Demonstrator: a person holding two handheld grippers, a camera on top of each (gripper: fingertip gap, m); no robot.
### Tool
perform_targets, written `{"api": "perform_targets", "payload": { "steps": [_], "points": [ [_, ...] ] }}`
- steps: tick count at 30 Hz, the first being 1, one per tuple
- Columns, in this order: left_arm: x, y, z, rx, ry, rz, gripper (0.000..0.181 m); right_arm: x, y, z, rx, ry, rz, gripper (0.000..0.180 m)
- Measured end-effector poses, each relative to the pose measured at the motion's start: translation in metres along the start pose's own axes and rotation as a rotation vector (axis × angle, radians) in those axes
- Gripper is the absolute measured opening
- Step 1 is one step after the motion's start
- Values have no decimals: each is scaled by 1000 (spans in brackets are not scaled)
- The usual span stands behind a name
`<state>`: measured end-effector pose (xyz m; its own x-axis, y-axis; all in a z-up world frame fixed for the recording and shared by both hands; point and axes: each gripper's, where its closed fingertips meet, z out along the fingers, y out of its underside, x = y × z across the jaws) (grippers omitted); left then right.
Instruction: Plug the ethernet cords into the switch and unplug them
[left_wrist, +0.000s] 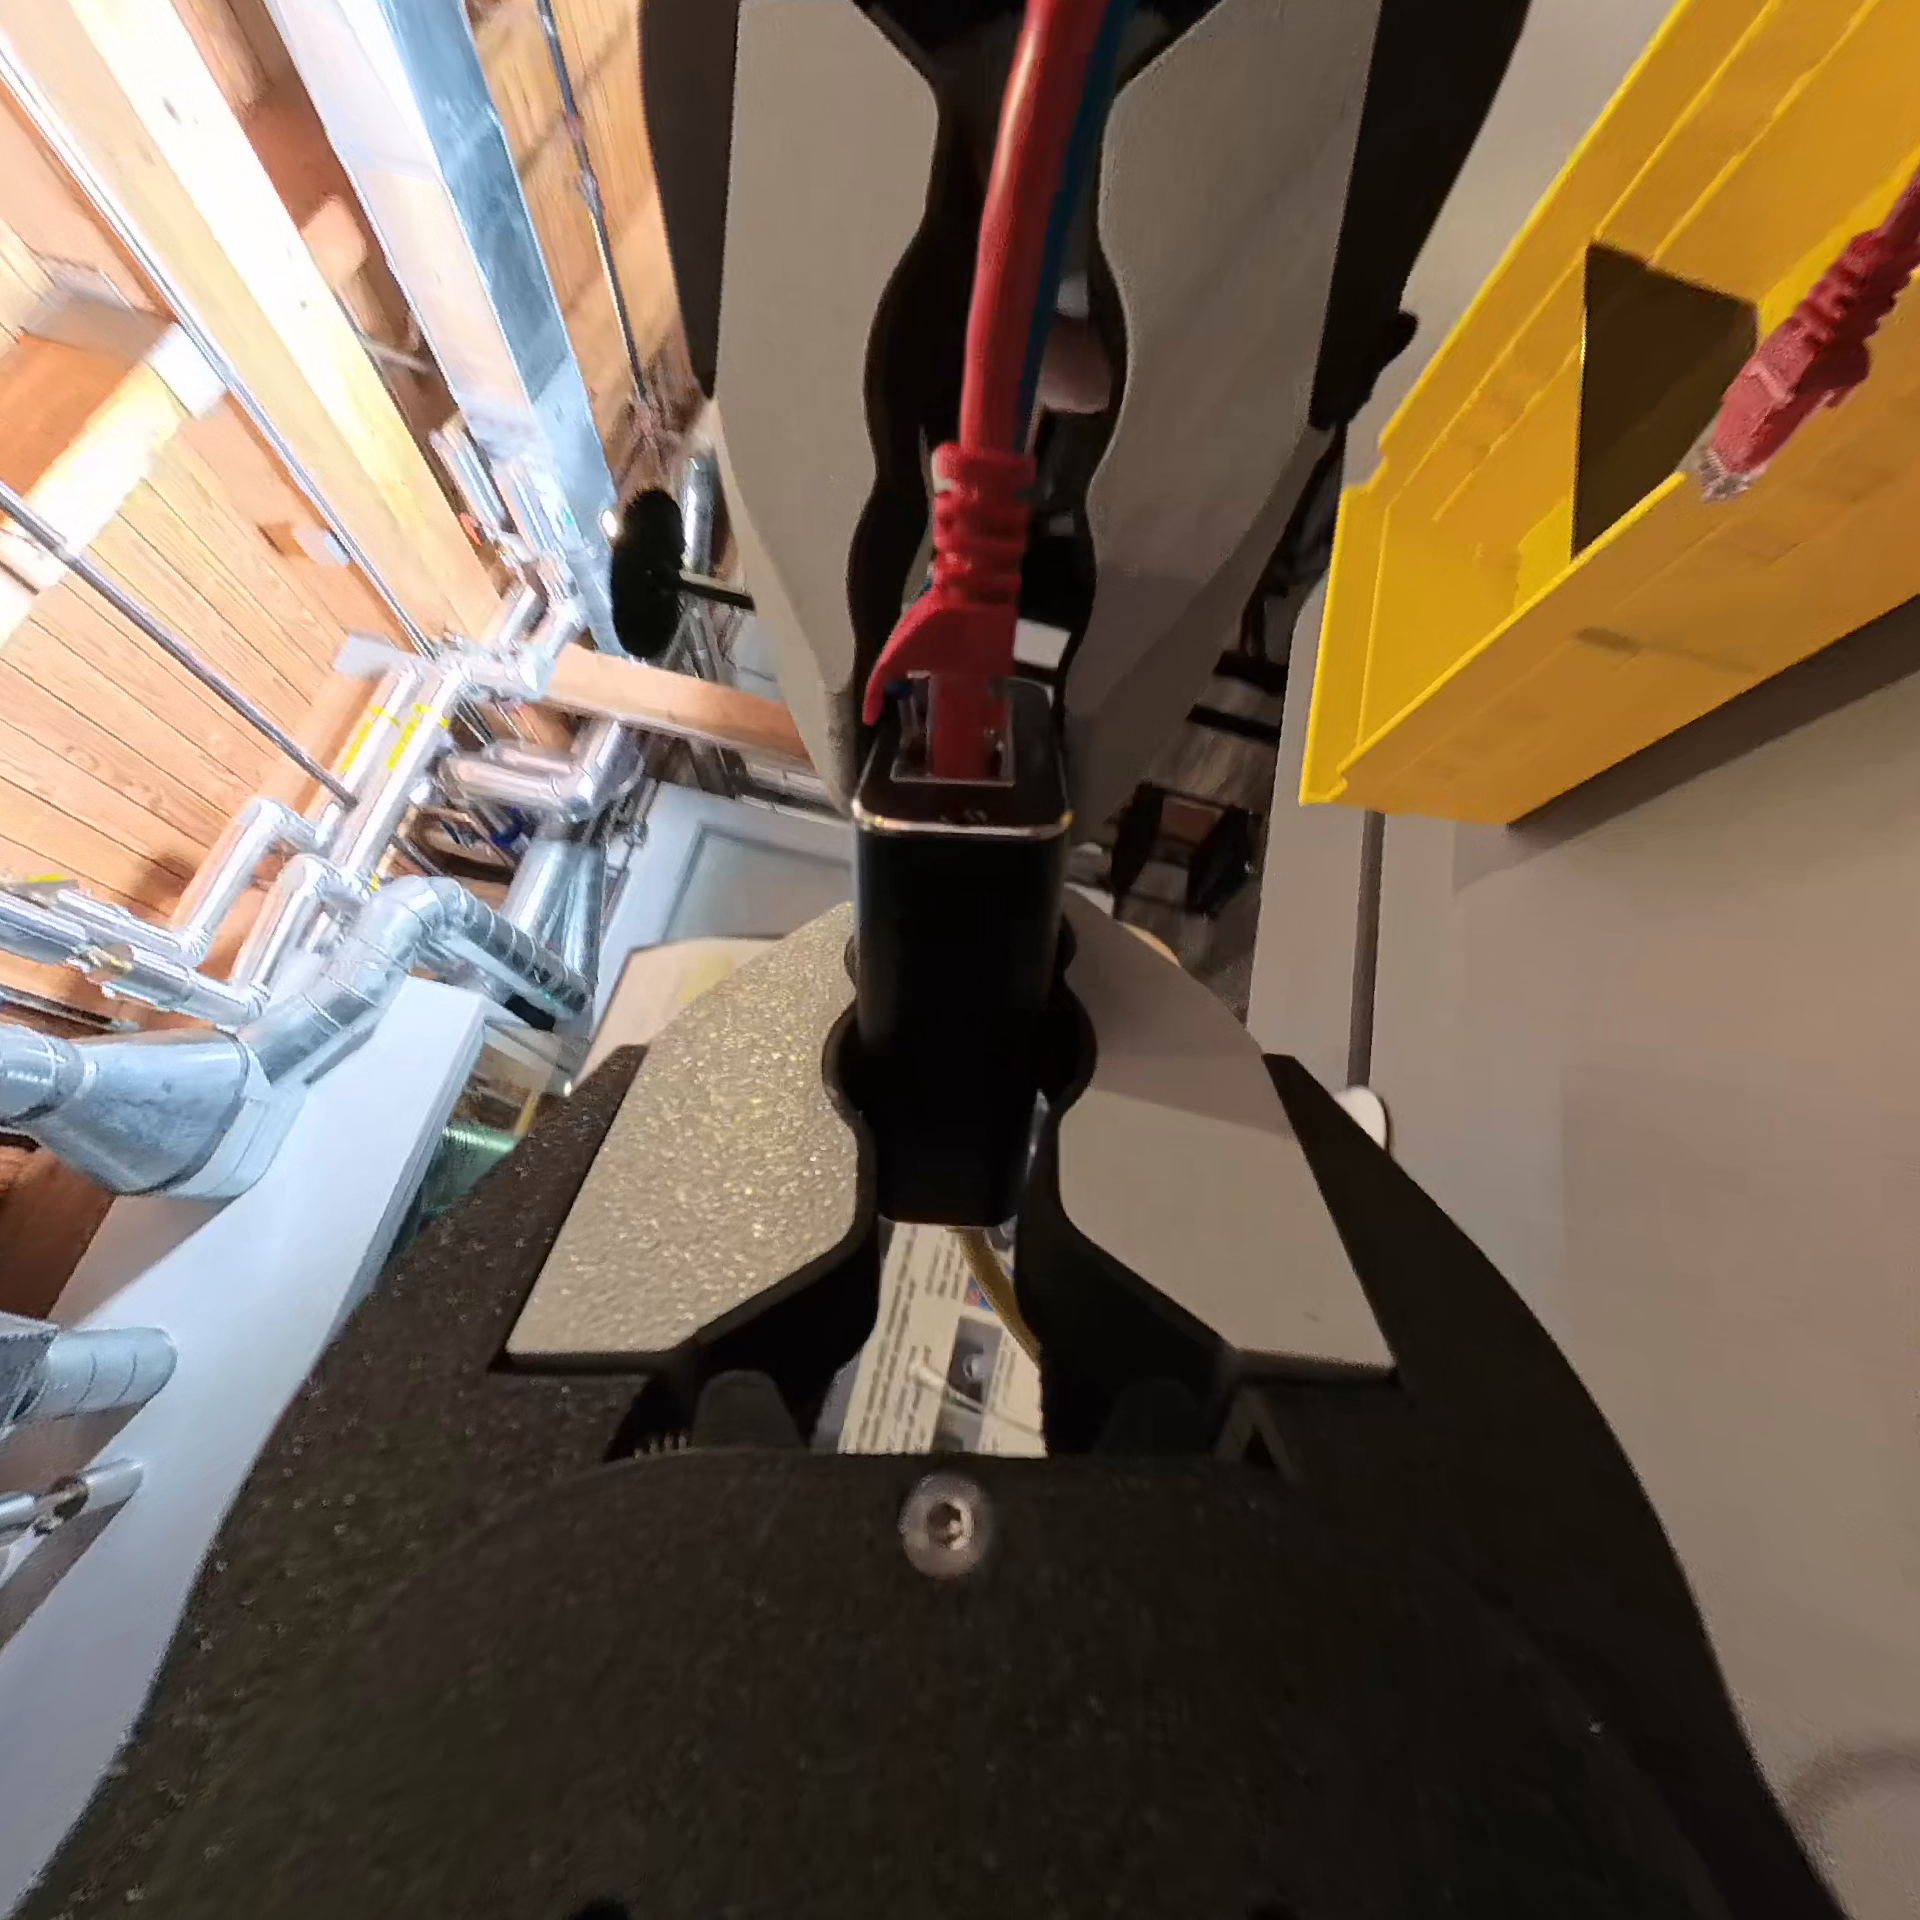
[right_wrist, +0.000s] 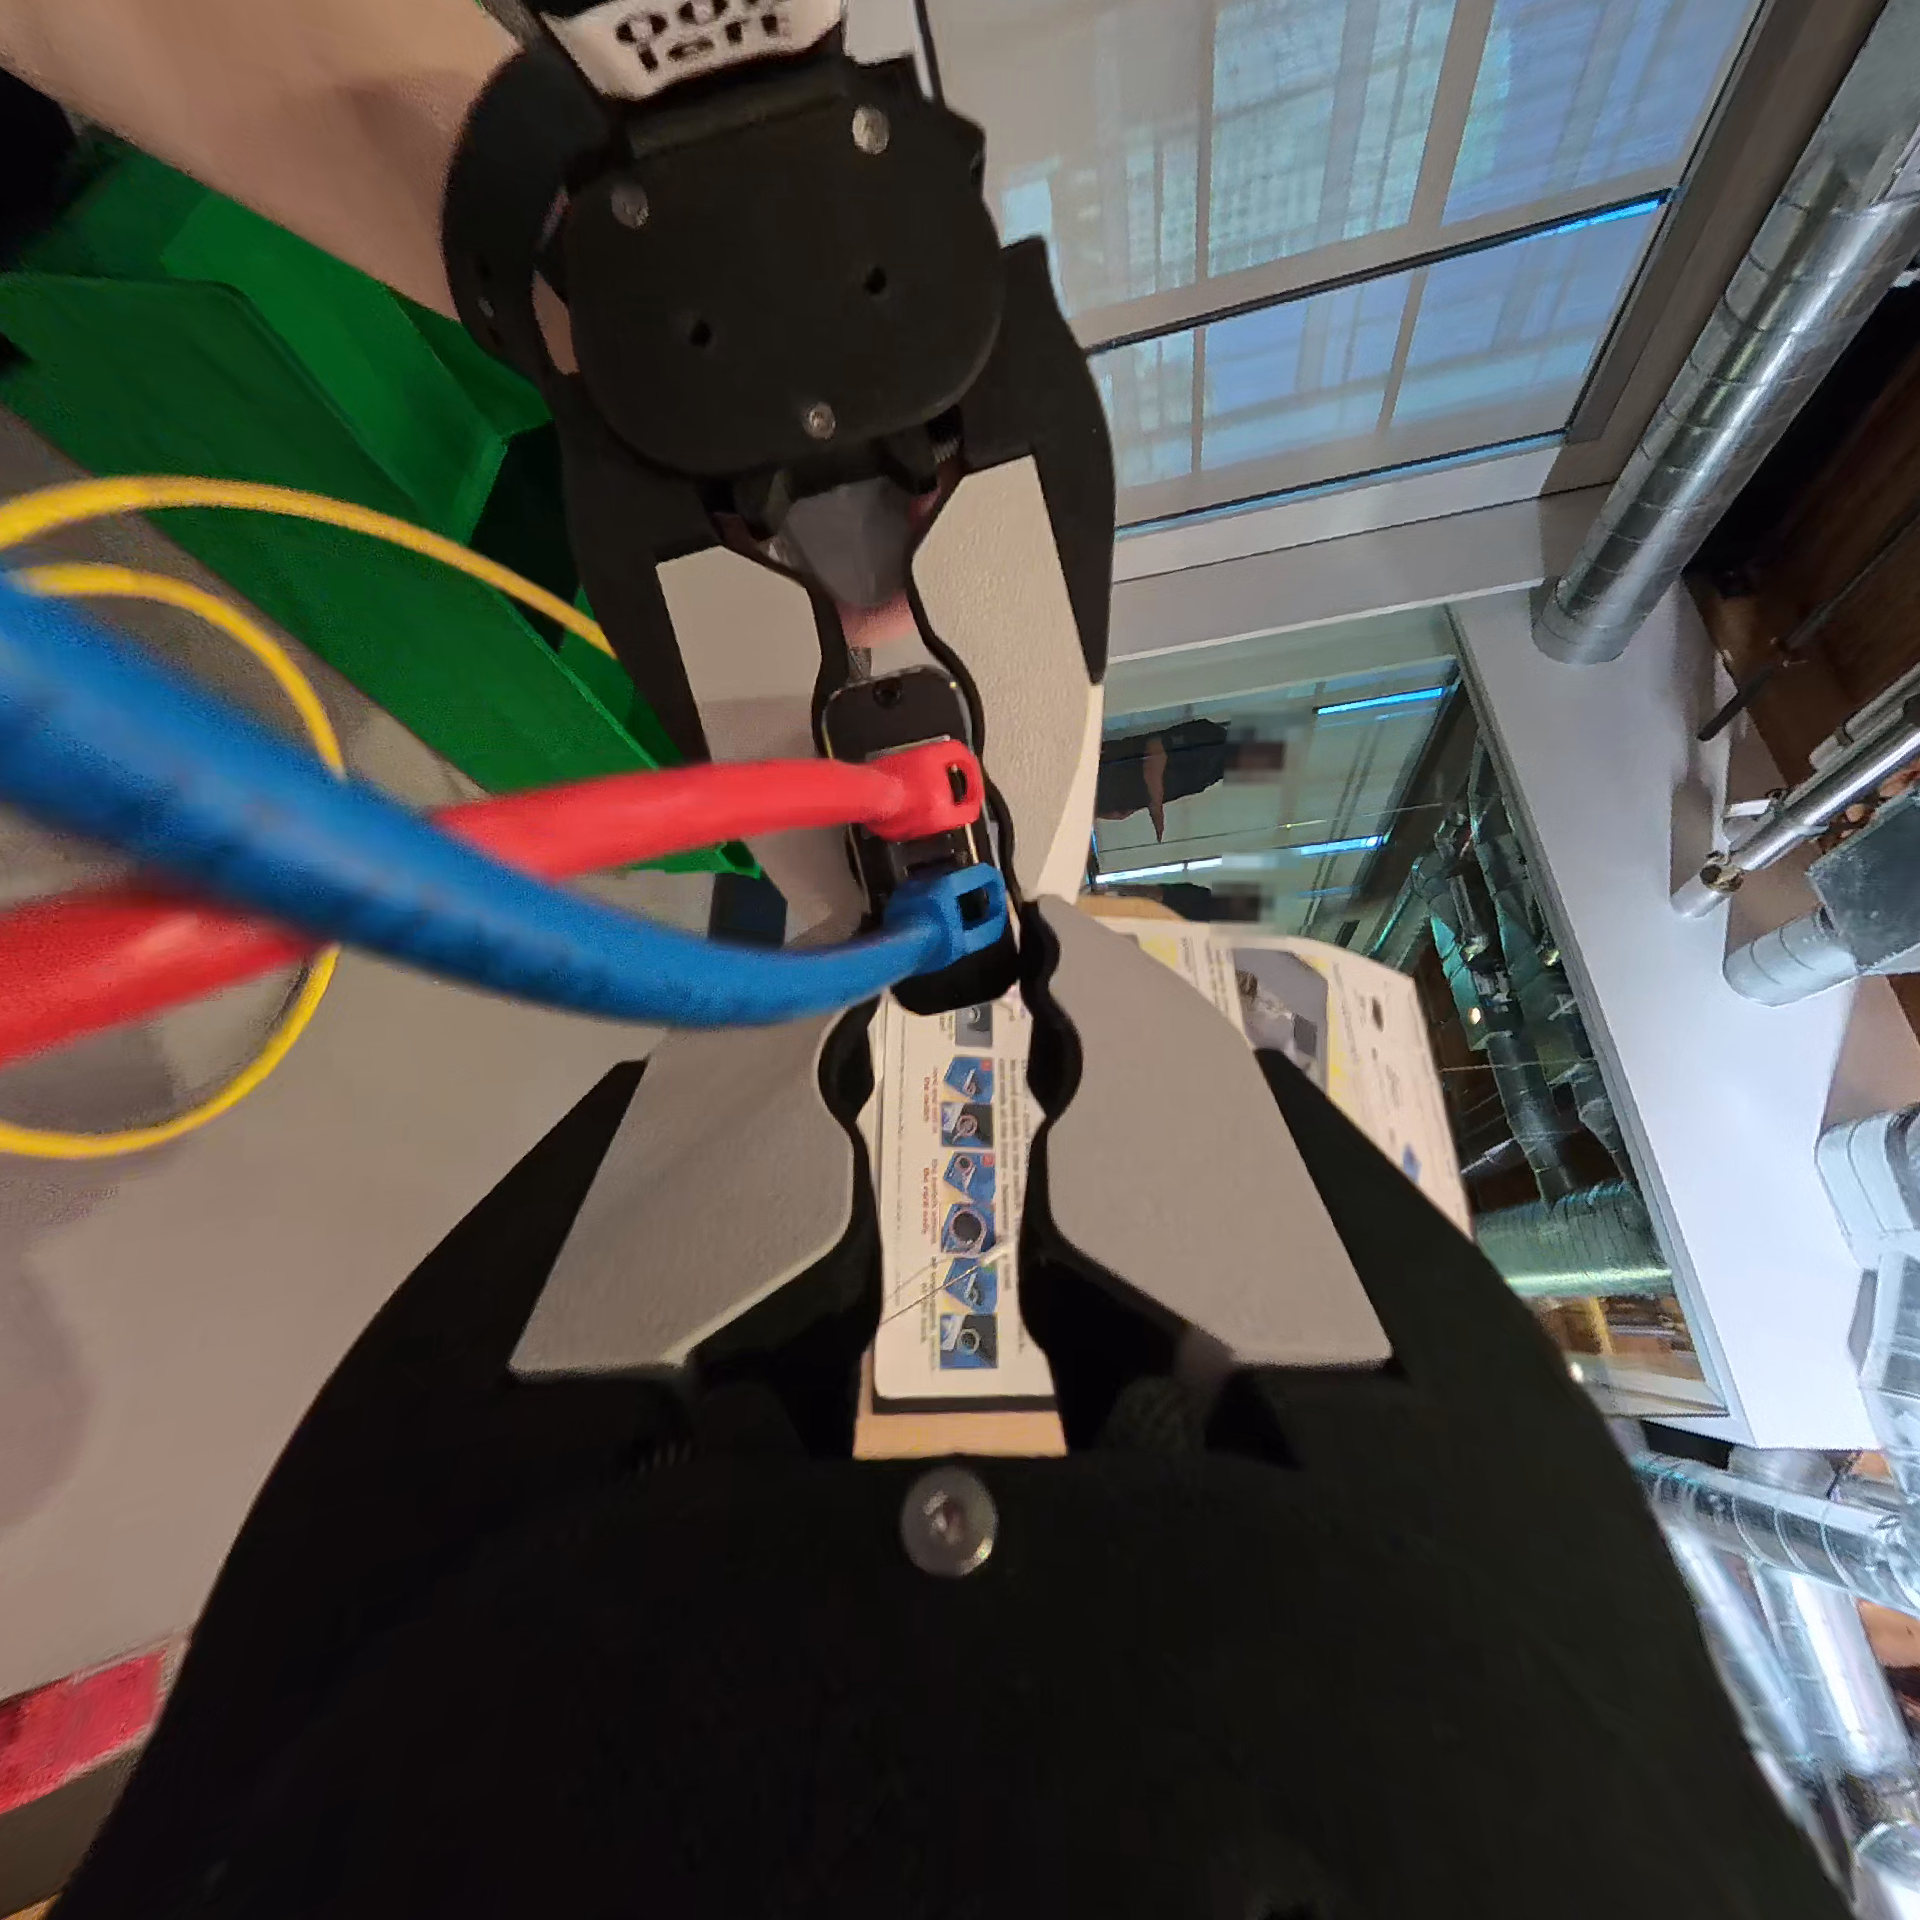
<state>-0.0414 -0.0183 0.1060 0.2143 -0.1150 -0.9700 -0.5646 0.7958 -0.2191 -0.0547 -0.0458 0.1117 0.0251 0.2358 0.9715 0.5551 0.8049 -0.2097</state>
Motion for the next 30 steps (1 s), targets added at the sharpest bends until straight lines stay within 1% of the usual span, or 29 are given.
{"api": "perform_targets", "payload": {
  "steps": [3, 5, 8, 9, 10, 12, 13, 15, 16, 17, 19, 20, 21, 23, 24, 25, 27, 29, 30],
  "points": [
    [1, 18, 6, -104, 7, 5, 26, 1, 23, 1, -30, 3, 94, 25],
    [-1, 31, 6, -152, 11, -16, 26, 7, 41, -8, -84, 27, 115, 25],
    [-5, 49, 2, -225, 26, -21, 26, 20, 68, -44, -321, 46, 106, 25],
    [-8, 52, 1, -241, 17, -5, 26, 30, 69, -60, -376, 85, 118, 25],
    [-9, 54, 0, -257, 17, -4, 26, 40, 62, -73, -383, 136, 143, 25],
    [-7, 52, 0, -251, 26, 1, 26, 58, 29, -84, -258, 211, 221, 24],
    [-6, 48, 1, -234, 29, -1, 26, 62, 11, -84, -183, 224, 230, 24],
    [-4, 42, 2, -208, 48, -39, 26, 52, -10, -76, -97, 183, 134, 25],
    [-4, 41, 2, -203, 49, -53, 26, 44, -11, -71, -103, 154, 78, 26],
    [-5, 41, 2, -207, 48, -60, 26, 37, -11, -67, -113, 120, 74, 27],
    [-6, 44, 1, -236, 50, -54, 26, 37, -16, -63, -126, 96, 135, 29],
    [-7, 46, 1, -248, 44, -36, 26, 43, -21, -64, -124, 130, 154, 27],
    [-7, 47, 1, -262, 42, -19, 26, 50, -29, -64, -105, 162, 187, 23],
    [-4, 47, 2, -279, 46, 8, 26, 48, -44, -56, -59, 137, 257, 22],
    [-2, 46, 4, -282, 53, 19, 26, 42, -44, -50, -73, 108, 245, 22],
    [1, 45, 5, -284, 61, 28, 26, 34, -37, -41, -123, 80, 206, 24],
    [6, 43, 7, -289, 77, 38, 26, 19, -15, -27, -247, 24, 132, 28],
    [11, 44, 8, -302, 102, 52, 26, 1, -3, -15, -294, -69, 160, 29],
    [13, 46, 8, -317, 112, 71, 26, -3, 0, -11, -303, -86, 166, 28]
  ]
}}
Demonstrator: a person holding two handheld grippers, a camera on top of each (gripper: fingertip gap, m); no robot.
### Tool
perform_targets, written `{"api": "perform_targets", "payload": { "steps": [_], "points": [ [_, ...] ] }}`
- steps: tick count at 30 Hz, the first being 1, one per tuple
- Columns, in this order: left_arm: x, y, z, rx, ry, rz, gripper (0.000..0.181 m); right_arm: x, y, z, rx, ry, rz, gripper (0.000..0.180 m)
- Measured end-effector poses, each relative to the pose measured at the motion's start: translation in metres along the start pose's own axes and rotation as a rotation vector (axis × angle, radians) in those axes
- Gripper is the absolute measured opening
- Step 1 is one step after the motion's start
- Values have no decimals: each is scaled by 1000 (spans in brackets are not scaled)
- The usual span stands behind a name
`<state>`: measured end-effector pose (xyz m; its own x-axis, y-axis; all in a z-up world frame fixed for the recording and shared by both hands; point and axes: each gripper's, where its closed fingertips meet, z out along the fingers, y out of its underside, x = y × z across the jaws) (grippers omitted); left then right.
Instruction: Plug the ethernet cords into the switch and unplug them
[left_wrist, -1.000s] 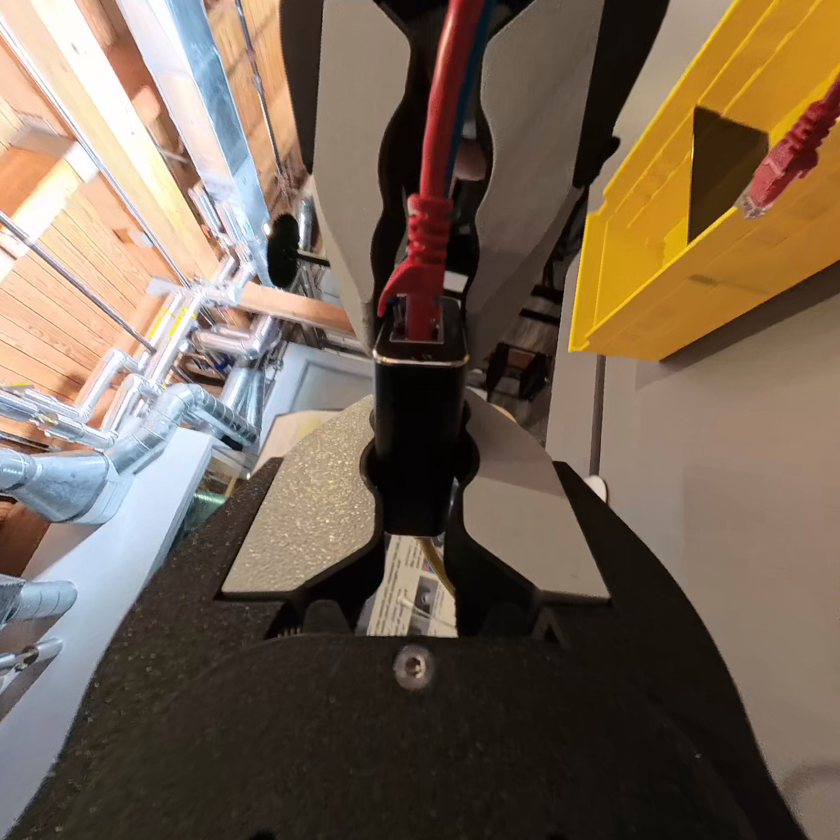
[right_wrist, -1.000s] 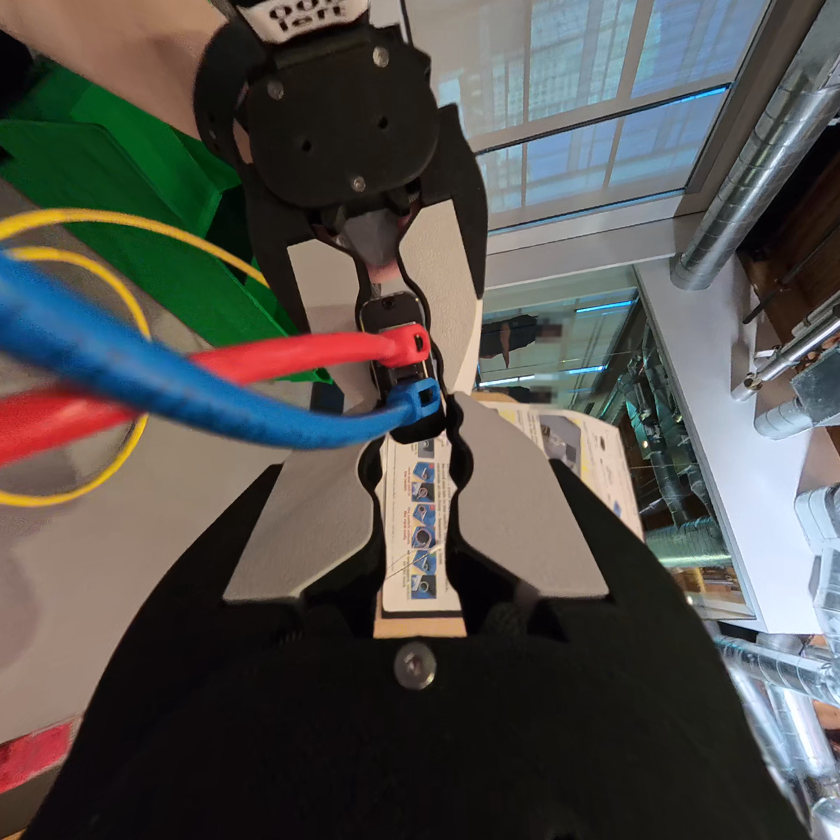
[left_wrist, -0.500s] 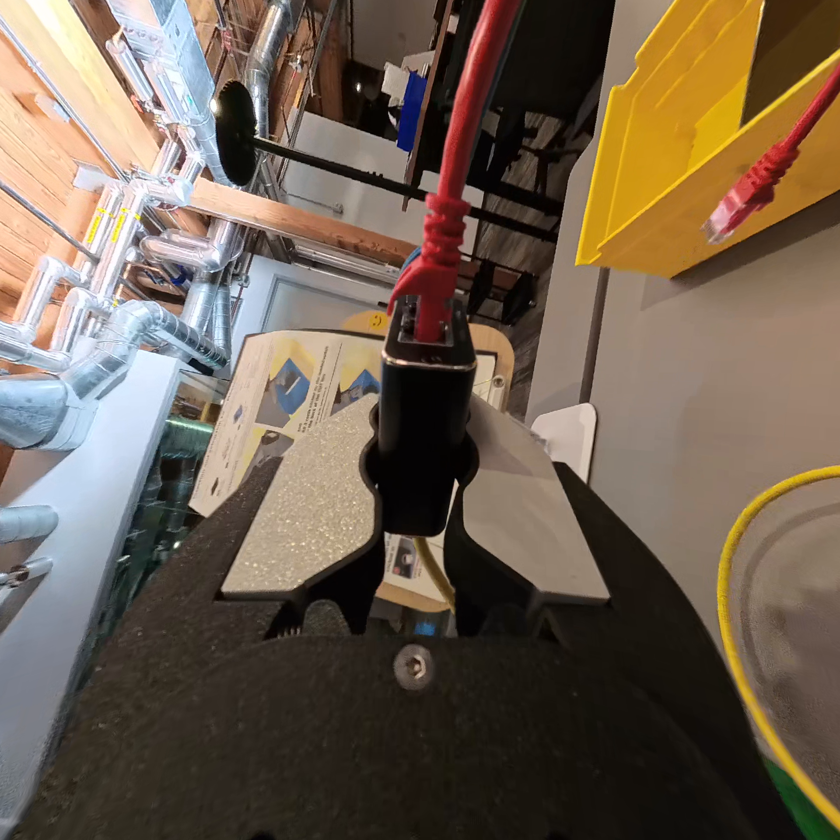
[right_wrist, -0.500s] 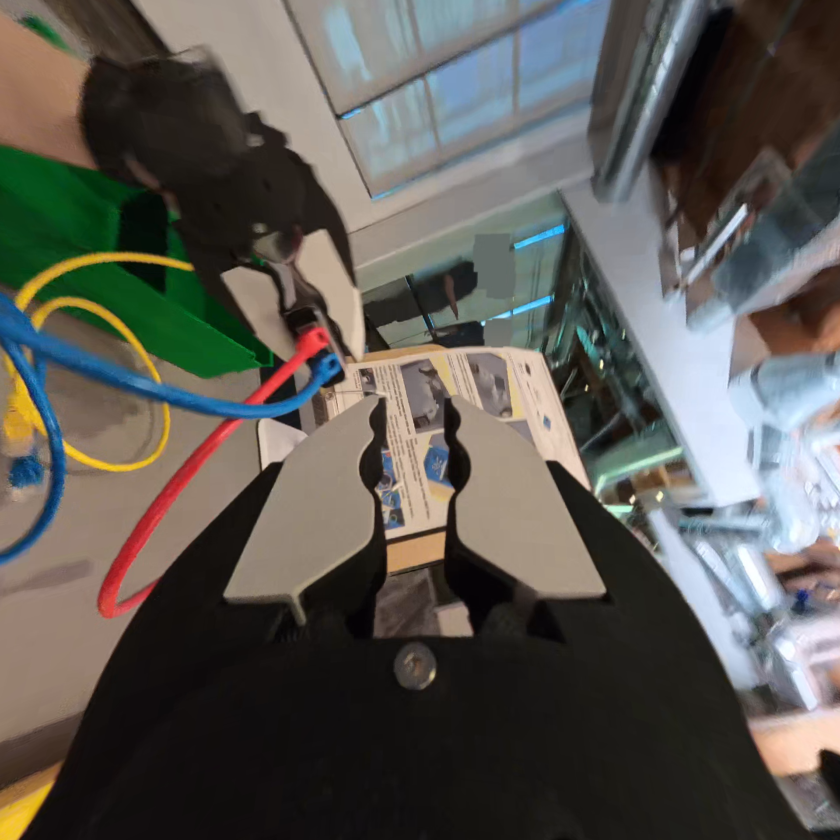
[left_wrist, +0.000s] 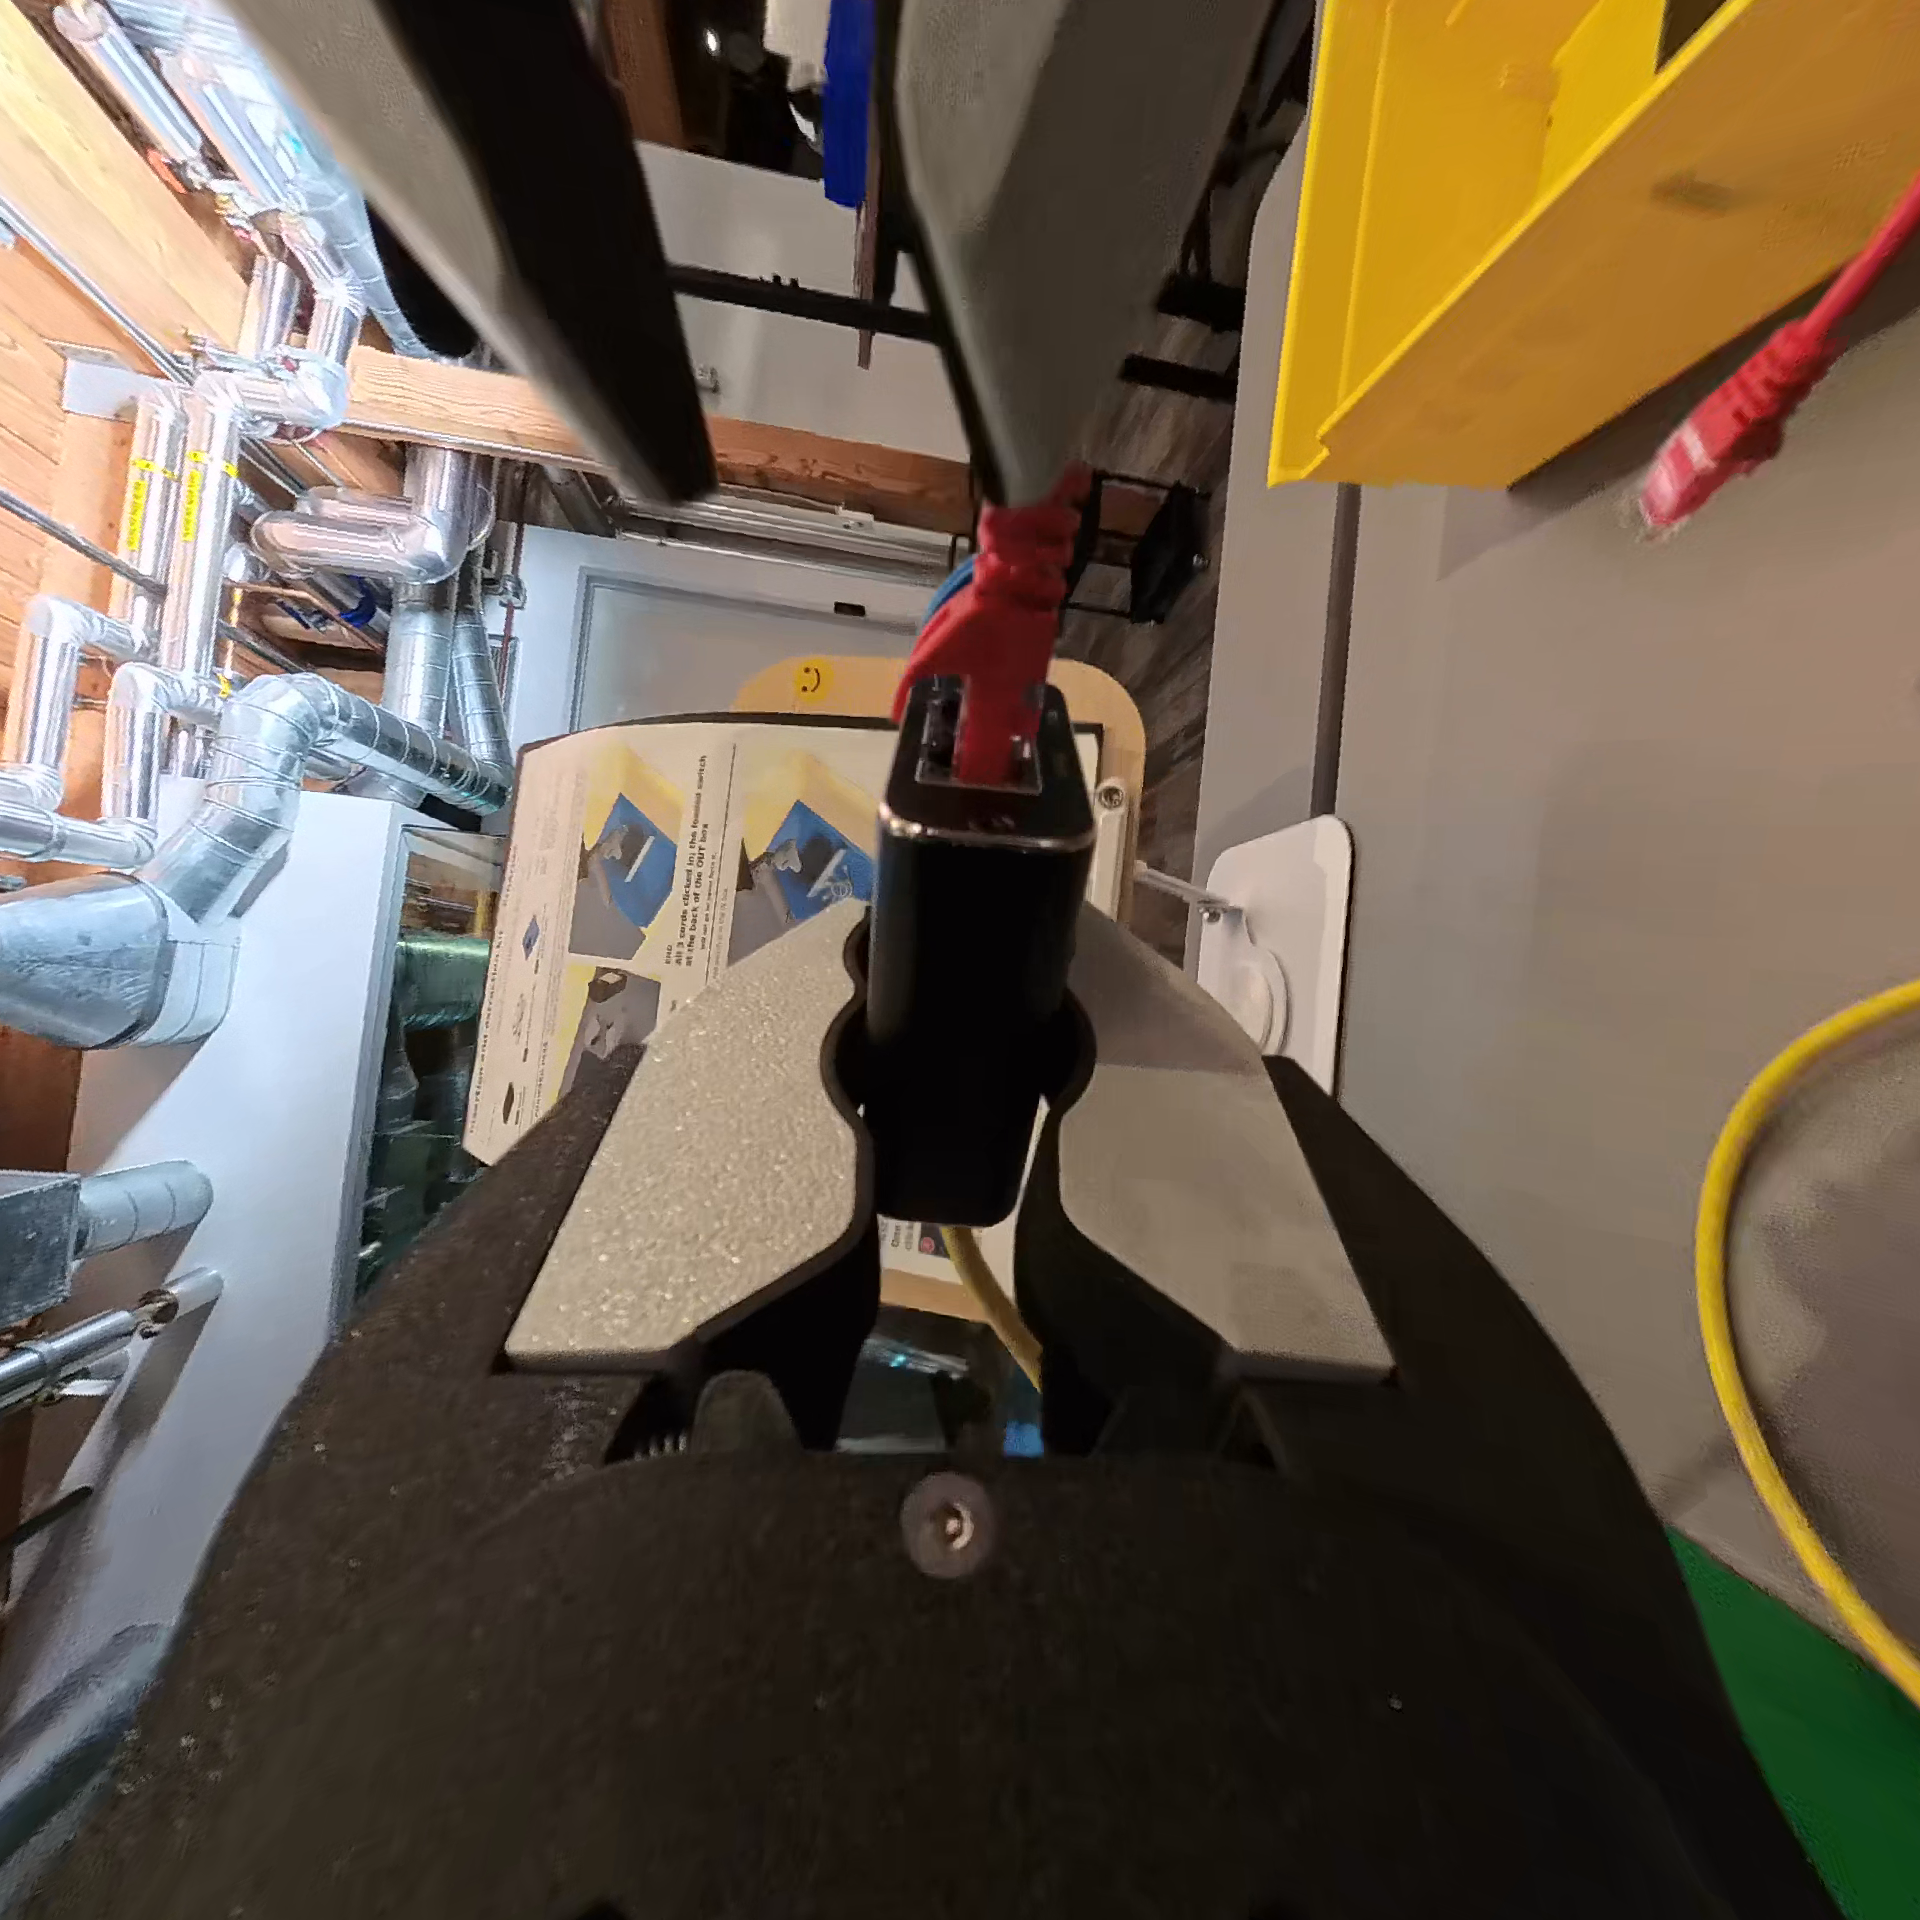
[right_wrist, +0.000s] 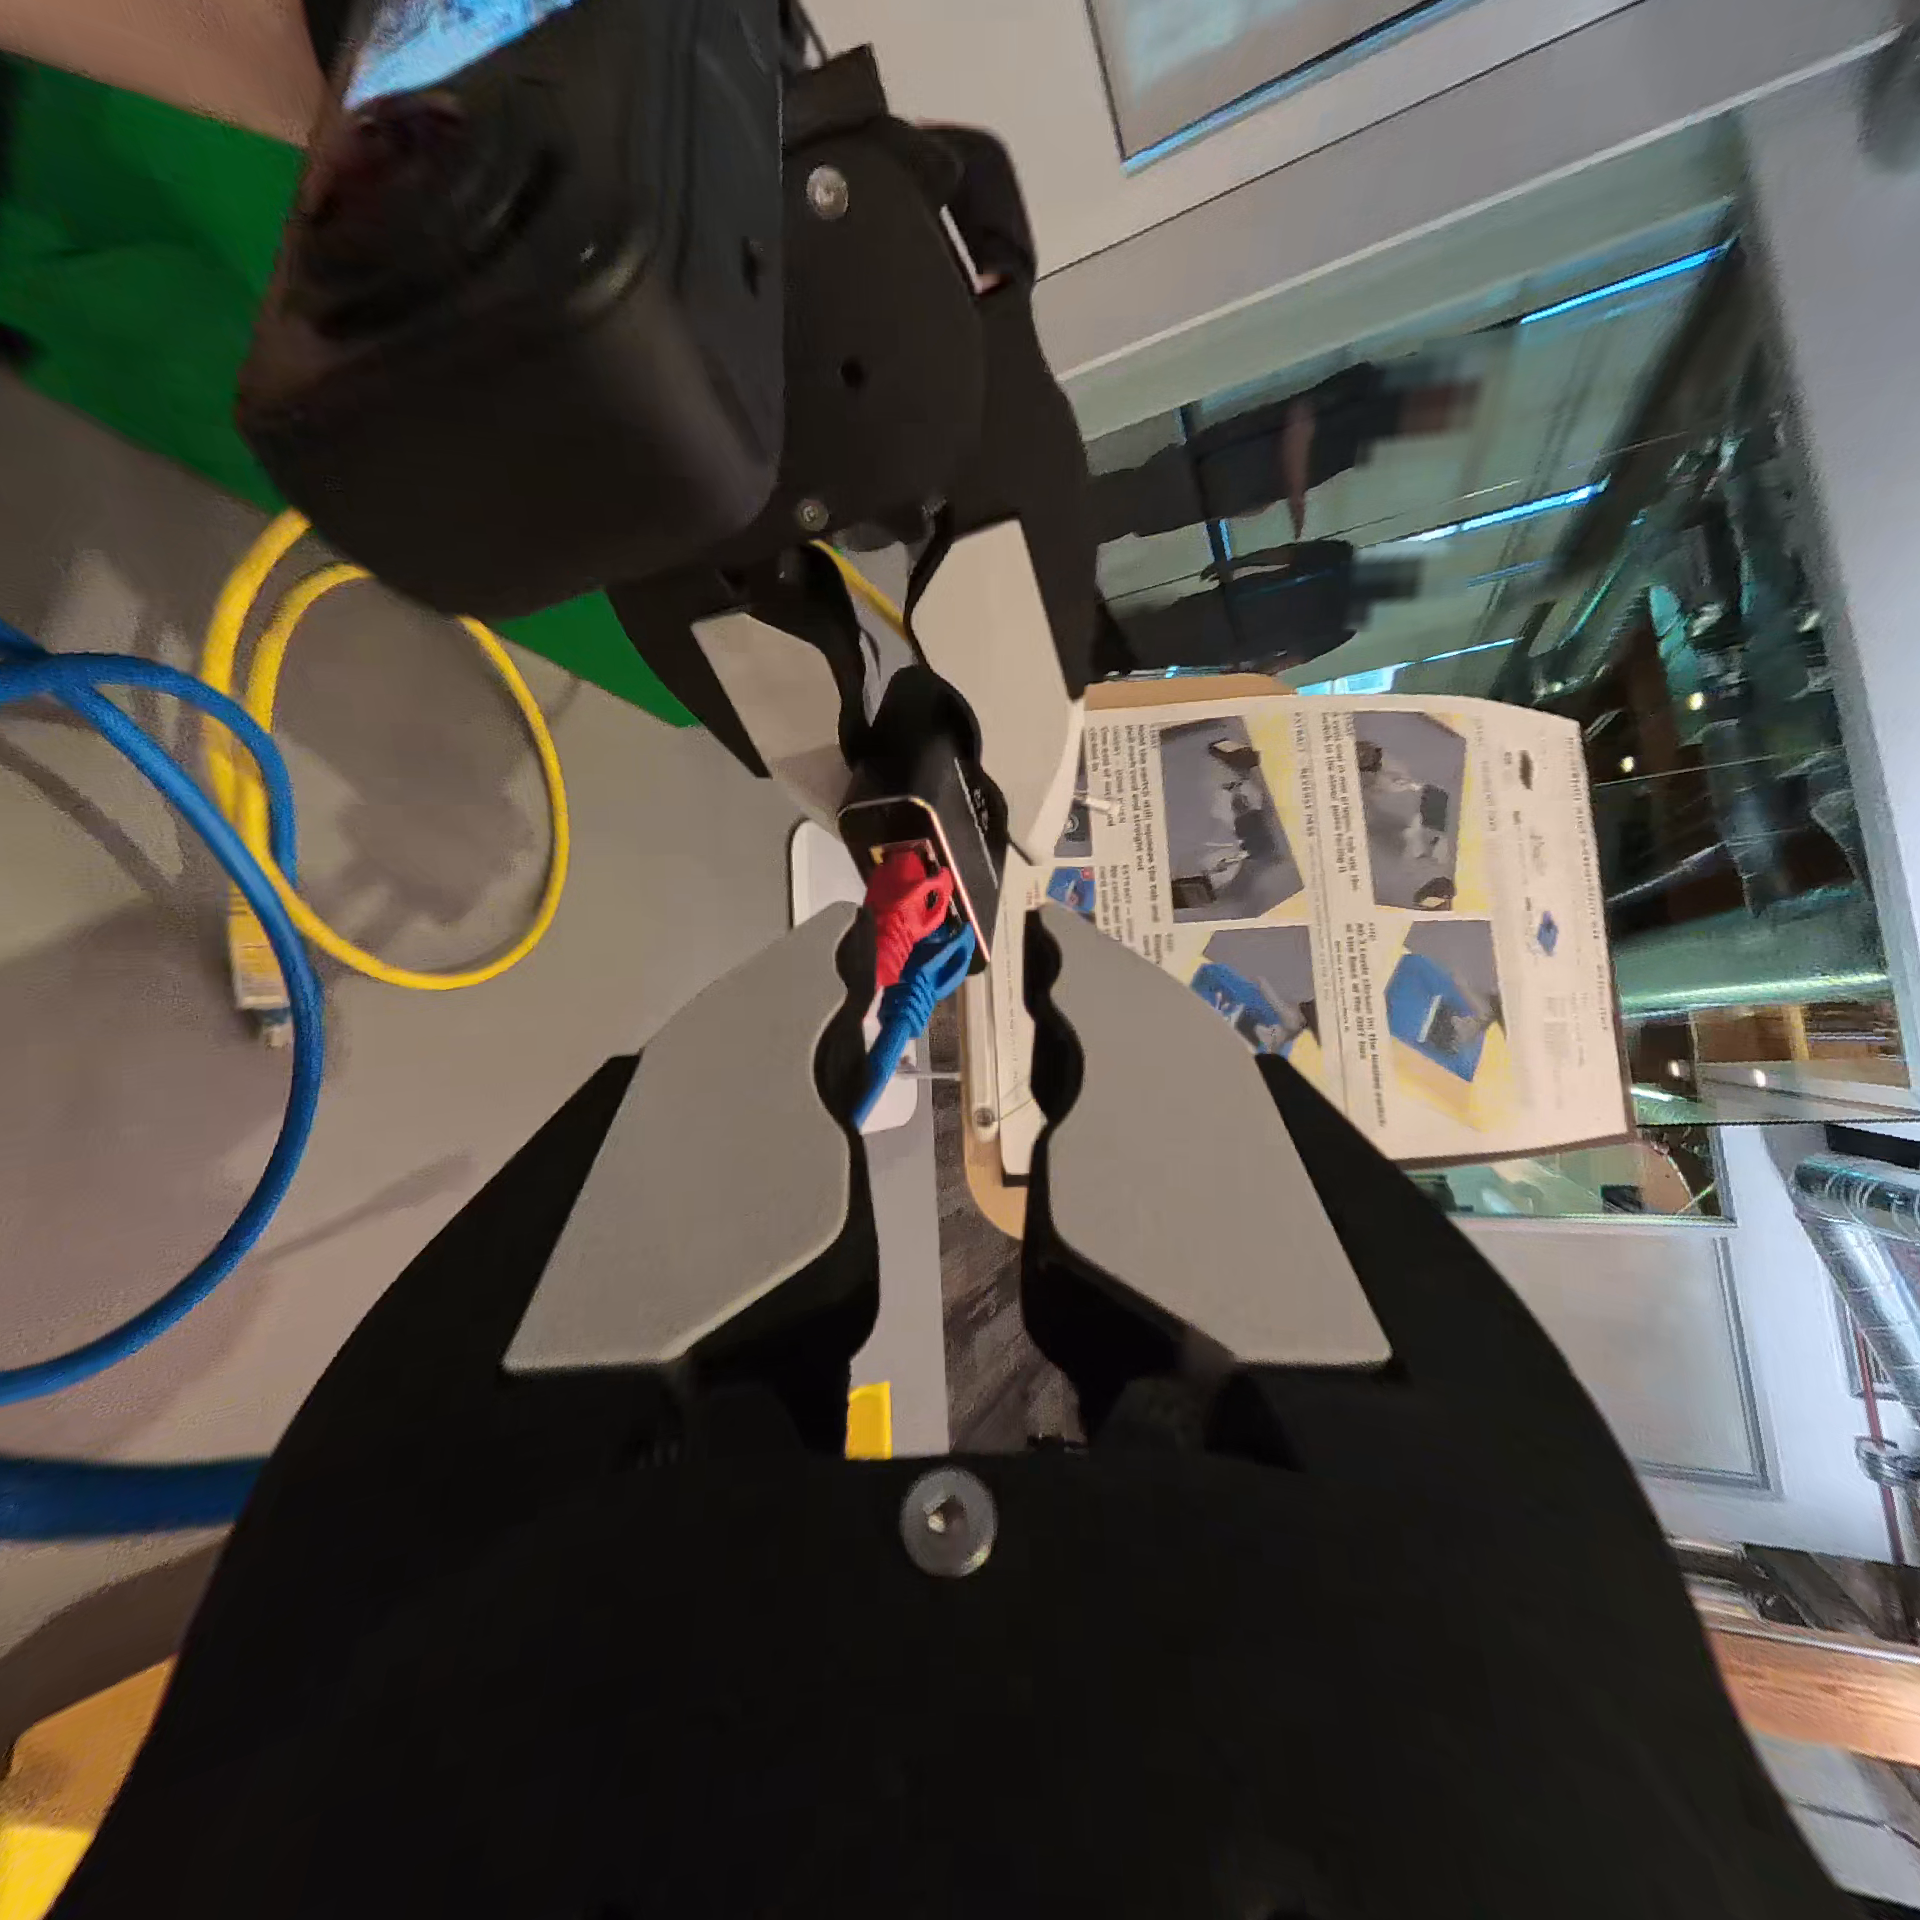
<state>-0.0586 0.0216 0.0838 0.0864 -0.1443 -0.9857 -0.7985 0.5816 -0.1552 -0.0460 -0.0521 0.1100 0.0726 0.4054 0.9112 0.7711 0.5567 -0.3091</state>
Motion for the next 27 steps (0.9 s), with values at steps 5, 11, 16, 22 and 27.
{"api": "perform_targets", "payload": {
  "steps": [5, 11, 16, 22, 27],
  "points": [
    [10, 2, 5, -18, 48, -4, 27, -8, 2, 5, -22, -48, 19, 28],
    [10, -1, 5, -46, 45, 10, 27, -11, 9, 7, -111, -57, 48, 29],
    [8, 1, 4, -59, 45, 2, 27, -19, -4, 4, -52, -139, 169, 34],
    [-2, -15, -8, 23, 34, -45, 26, -9, 11, 12, -138, -32, 31, 35],
    [-3, -16, -11, 53, 52, -87, 26, -2, 0, 8, -66, 29, -33, 21]
  ]
}}
